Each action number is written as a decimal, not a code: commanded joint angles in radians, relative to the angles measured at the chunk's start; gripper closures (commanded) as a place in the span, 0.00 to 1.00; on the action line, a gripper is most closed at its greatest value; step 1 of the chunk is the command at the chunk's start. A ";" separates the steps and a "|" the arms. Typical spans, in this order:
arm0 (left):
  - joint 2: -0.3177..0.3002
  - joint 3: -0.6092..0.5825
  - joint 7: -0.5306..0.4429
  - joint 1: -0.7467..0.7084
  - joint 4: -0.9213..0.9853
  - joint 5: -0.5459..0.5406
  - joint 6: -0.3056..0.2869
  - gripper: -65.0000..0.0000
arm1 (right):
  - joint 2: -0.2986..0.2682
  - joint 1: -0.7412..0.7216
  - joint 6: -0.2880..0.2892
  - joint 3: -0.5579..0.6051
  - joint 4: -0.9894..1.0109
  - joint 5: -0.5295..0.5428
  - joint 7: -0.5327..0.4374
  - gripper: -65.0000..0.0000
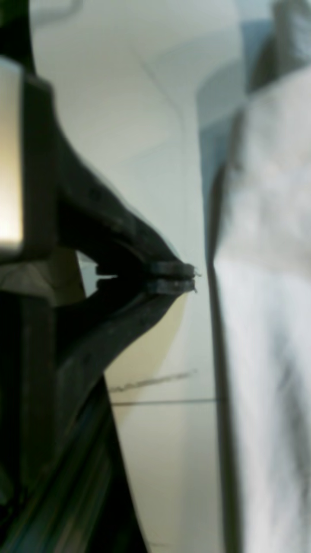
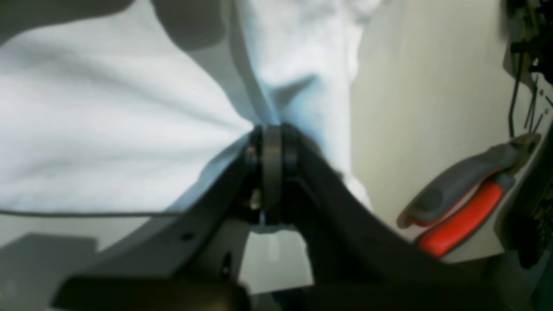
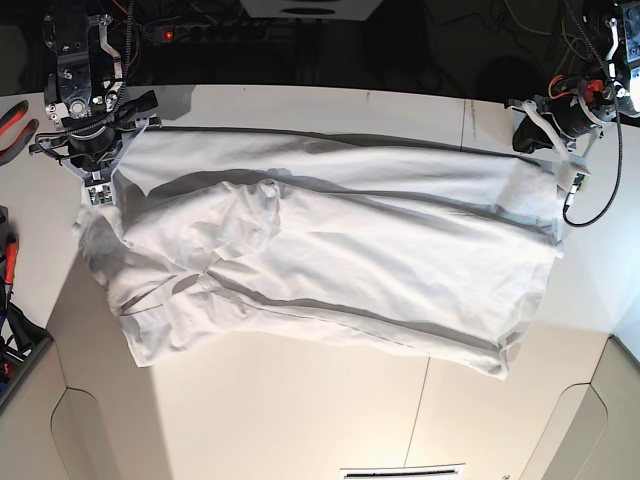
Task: Layout the t-shirt on the table in an organized manner, then fold the t-shirt properly
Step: 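Grasp the shirt edge with both grippers and pull it taut, then hold the shirt edge with both grippers and smooth it flat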
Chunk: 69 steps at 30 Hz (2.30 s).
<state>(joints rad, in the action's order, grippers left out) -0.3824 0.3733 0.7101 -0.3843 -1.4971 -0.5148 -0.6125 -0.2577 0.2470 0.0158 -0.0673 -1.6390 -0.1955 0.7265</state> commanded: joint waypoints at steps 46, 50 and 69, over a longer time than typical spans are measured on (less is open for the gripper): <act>-0.016 0.014 -0.047 0.044 0.137 0.122 0.071 1.00 | -0.011 -0.002 0.010 -0.005 -0.018 -0.003 0.028 1.00; -0.014 0.014 -0.047 0.032 0.137 0.122 0.071 1.00 | -0.011 -0.002 0.010 -0.005 -0.018 -0.003 0.036 1.00; -0.012 0.210 0.024 0.029 0.137 -0.051 -0.018 1.00 | -0.011 0.048 0.006 -0.005 -0.023 -0.006 0.066 1.00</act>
<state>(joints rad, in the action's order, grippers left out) -0.3813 0.5766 0.7261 -0.3519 -1.3525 -0.5659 -0.6262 -0.2581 0.2893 0.0257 -0.0681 -1.6505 -0.1997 0.7719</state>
